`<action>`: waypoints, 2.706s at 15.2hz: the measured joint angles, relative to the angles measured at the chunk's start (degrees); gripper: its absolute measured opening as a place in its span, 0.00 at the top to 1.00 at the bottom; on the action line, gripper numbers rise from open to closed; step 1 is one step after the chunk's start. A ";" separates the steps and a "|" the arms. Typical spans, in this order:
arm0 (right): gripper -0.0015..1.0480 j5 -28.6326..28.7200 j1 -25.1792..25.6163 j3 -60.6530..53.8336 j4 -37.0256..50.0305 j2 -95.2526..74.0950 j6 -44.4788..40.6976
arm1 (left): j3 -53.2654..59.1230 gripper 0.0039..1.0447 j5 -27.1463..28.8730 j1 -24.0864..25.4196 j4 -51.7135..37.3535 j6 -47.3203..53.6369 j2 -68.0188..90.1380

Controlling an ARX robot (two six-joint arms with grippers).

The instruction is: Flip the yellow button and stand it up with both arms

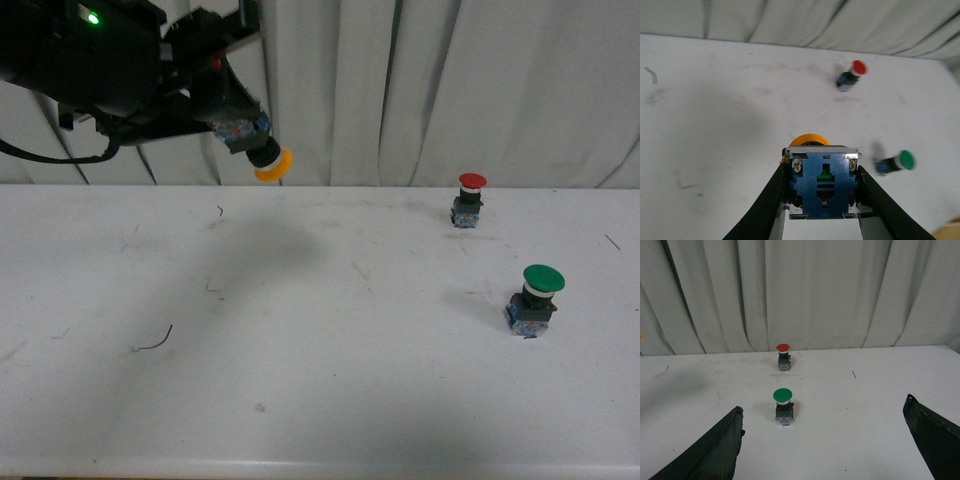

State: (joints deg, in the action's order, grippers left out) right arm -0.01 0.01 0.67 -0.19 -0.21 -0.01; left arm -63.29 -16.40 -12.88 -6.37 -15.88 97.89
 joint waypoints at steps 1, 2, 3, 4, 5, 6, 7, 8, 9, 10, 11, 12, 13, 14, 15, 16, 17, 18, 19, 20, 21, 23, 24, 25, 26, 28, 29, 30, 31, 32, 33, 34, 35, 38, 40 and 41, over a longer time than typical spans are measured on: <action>0.06 0.00 0.00 0.00 0.00 0.00 0.00 | 3.65 0.69 -4.00 -0.04 -3.34 -2.12 -3.74; 0.06 0.00 0.00 0.00 0.00 0.00 0.00 | 8.15 0.69 -9.44 0.11 -9.92 -5.49 -7.93; 0.06 0.00 0.00 0.00 0.00 0.00 0.00 | 11.93 0.69 -14.27 0.37 -16.35 -9.05 -11.52; 0.06 0.00 0.00 0.00 0.00 0.00 0.00 | 16.20 0.69 -19.34 0.52 -24.44 -13.46 -14.95; 0.06 0.00 0.00 0.00 0.00 0.00 0.00 | 19.96 0.69 -23.08 0.66 -32.26 -17.97 -16.44; 0.06 0.00 0.00 0.00 0.00 0.00 0.00 | 20.46 0.69 -23.43 0.63 -33.31 -18.71 -16.48; 0.06 0.00 0.00 0.00 0.00 0.00 0.00 | 21.97 0.69 -24.15 0.55 -36.06 -20.52 -16.48; 0.06 0.00 0.00 0.00 0.00 0.00 0.00 | 22.97 0.69 -24.41 0.33 -37.57 -21.86 -16.46; 0.06 0.00 0.00 0.00 0.00 0.00 0.00 | 24.02 0.69 -24.61 0.07 -39.10 -23.04 -16.31; 0.06 0.00 0.00 0.00 0.00 0.00 0.00 | 26.21 0.69 -24.74 -0.46 -42.69 -25.55 -15.78; 0.06 0.00 0.00 0.00 0.00 0.00 0.00 | 28.02 0.69 -24.30 -1.46 -46.18 -28.46 -15.63; 0.06 0.00 0.00 0.00 0.00 0.00 0.00 | 29.49 0.69 -24.06 -3.15 -49.96 -30.80 -15.74; 0.06 0.00 0.00 0.00 0.00 0.00 0.00 | 30.16 0.69 -23.98 -4.26 -52.89 -32.59 -15.89; 0.06 0.00 0.00 0.00 0.00 0.00 0.00 | 30.25 0.69 -23.89 -5.18 -55.25 -34.34 -15.87; 0.06 0.00 0.00 0.00 0.00 0.00 0.00 | 30.25 0.69 -23.32 -5.66 -57.96 -36.57 -15.52; 0.06 0.00 0.00 0.00 0.00 0.00 0.00 | 30.23 0.69 -22.51 -6.10 -59.52 -38.27 -14.25; 0.06 0.00 0.00 0.00 0.00 0.00 0.00 | 30.14 0.69 -21.29 -6.97 -59.71 -39.52 -12.35; 0.06 0.00 0.00 0.00 0.00 0.00 0.00 | 29.83 0.69 -20.81 -7.52 -59.80 -39.93 -11.04; 0.06 0.00 0.00 0.00 0.00 0.00 0.00 | 29.27 0.69 -20.59 -7.91 -61.00 -40.79 -9.60; 0.06 0.00 0.00 0.00 0.00 0.00 0.00 | 28.35 0.69 -20.11 -8.31 -61.72 -41.88 -8.20; 0.06 0.00 0.00 0.00 0.00 0.00 0.00 | 28.24 0.69 -19.52 -8.46 -62.45 -42.71 -7.85; 0.06 0.00 0.00 0.00 0.00 0.00 0.00 | 28.22 0.69 -18.93 -8.39 -62.20 -42.80 -7.61; 0.06 -0.44 0.00 -0.02 1.14 0.00 -0.04 | 28.24 0.69 -18.40 -8.48 -61.42 -42.80 -7.21; 0.06 0.24 1.57 0.00 8.39 -1.79 -0.02 | 28.22 0.69 -18.16 -8.63 -61.35 -42.80 -6.84; 0.06 3.56 5.75 0.11 15.56 -8.98 0.31 | 28.22 0.69 -18.03 -8.63 -61.33 -42.77 -6.73; 0.06 8.90 9.88 2.73 33.92 -27.87 2.64 | 28.11 0.69 -17.35 -8.66 -61.13 -42.75 -6.49; 0.06 9.90 9.77 5.55 42.16 -36.33 3.98 | 27.96 0.69 -17.11 -8.52 -61.40 -42.77 -6.23; 0.06 11.74 9.70 9.03 49.94 -44.72 6.03 | 27.91 0.69 -17.03 -8.28 -61.88 -42.80 -6.08; 0.06 12.92 8.66 13.53 57.68 -54.38 8.94 | 27.71 0.70 -17.03 -7.76 -62.05 -42.84 -5.73; 0.06 15.50 7.04 17.73 63.49 -63.25 12.50 | 27.69 0.70 -17.05 -7.39 -62.27 -42.86 -5.27; 0.06 17.09 5.55 21.18 66.58 -69.64 15.82 | 27.69 0.70 -17.03 -6.91 -62.23 -42.91 -4.90; 0.06 20.09 4.20 25.29 69.75 -76.11 20.70 | 27.65 0.70 -17.05 -6.27 -62.34 -43.21 -4.52; 0.06 21.46 2.71 29.22 72.28 -80.89 26.14 | 27.65 0.70 -17.07 -5.62 -62.73 -43.69 -4.28; 0.06 26.88 -2.32 34.23 73.96 -87.03 40.96 | 27.61 0.70 -17.07 -5.01 -62.88 -43.98 -4.26; 0.06 29.29 -6.29 32.37 73.92 -89.24 51.52 | 27.61 0.70 -17.44 -5.01 -63.01 -44.11 -4.24; 0.06 30.14 -8.20 30.34 73.92 -90.44 57.20 | 27.41 0.70 -17.68 -5.01 -63.10 -44.11 -4.22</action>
State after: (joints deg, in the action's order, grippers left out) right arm 30.13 -8.19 31.00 73.73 -90.65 57.19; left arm -35.88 -34.09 -17.89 -69.47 -59.99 93.67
